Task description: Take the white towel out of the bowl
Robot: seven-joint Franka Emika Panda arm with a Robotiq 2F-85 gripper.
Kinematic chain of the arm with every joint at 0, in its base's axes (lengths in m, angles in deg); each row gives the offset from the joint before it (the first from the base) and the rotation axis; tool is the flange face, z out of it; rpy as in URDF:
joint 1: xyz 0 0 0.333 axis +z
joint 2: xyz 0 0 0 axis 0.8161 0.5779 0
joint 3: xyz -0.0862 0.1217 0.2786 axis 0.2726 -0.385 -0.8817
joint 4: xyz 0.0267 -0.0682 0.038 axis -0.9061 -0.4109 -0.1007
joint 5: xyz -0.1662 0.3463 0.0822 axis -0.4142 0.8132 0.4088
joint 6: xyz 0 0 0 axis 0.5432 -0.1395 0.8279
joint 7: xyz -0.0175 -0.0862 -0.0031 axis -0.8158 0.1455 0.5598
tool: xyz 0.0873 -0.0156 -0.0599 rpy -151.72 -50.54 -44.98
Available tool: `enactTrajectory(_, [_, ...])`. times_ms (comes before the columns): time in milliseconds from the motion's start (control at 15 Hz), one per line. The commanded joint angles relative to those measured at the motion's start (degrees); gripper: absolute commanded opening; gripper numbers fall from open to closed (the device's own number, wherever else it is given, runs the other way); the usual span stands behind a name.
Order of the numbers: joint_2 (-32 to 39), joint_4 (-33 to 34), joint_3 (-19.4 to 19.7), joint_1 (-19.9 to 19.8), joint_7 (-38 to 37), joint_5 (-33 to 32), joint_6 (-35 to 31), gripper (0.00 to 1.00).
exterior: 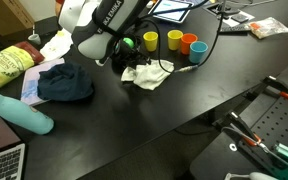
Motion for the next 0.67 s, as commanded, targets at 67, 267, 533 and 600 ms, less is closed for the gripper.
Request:
enactTrajectory(67, [3.5,5.8,0.4,2.3,4.8,0.0,1.5,1.0])
enactTrajectory(267, [4.8,7.2,0.7,2.8,6.3,0.3,2.0,1.0])
enactTrajectory(533, [6.1,8.4,1.3,2.7,7.7,0.4,2.0,0.75])
enactTrajectory(600, [6.3,8.5,1.4,2.7,8.0,0.5,2.0,0.74])
